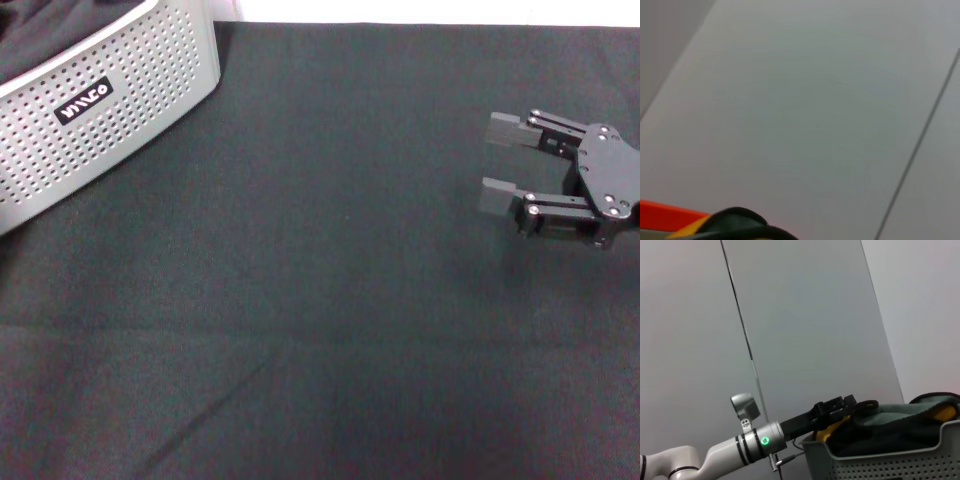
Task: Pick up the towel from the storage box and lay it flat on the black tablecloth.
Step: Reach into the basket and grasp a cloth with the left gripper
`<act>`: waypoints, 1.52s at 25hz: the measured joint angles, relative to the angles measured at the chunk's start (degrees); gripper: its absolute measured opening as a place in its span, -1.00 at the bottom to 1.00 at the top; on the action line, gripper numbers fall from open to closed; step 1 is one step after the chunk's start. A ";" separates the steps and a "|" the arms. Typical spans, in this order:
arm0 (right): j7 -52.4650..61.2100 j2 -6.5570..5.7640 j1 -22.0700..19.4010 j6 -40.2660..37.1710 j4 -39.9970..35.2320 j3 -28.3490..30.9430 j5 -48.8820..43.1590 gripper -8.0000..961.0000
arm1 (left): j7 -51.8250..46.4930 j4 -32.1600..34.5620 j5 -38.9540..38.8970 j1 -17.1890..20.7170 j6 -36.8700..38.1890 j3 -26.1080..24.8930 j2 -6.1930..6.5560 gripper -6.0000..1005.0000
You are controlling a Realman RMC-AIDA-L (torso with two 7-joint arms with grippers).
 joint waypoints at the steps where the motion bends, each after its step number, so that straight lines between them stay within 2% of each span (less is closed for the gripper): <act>1: 0.00 0.00 0.03 -0.26 0.00 -0.01 0.00 0.78 | 0.63 -0.33 -0.06 -0.06 0.76 0.05 0.00 0.22; 8: 0.00 -0.05 0.12 -1.13 0.00 -0.24 0.01 0.78 | 4.48 -2.47 -1.00 -0.16 3.74 0.54 -0.06 0.22; 13: 0.01 -0.01 0.27 -1.04 0.00 -0.06 0.16 0.78 | 10.14 -6.06 -5.12 -0.75 5.97 0.90 -0.09 0.22; 28: 0.02 0.00 0.93 -1.11 0.00 0.03 0.00 0.78 | 19.99 -10.03 -7.82 -3.72 5.38 1.15 -0.09 0.21; 38: 0.00 -0.09 1.11 -2.27 0.00 0.02 0.03 0.78 | 23.81 -10.93 -10.84 -3.64 4.63 1.19 -0.11 0.22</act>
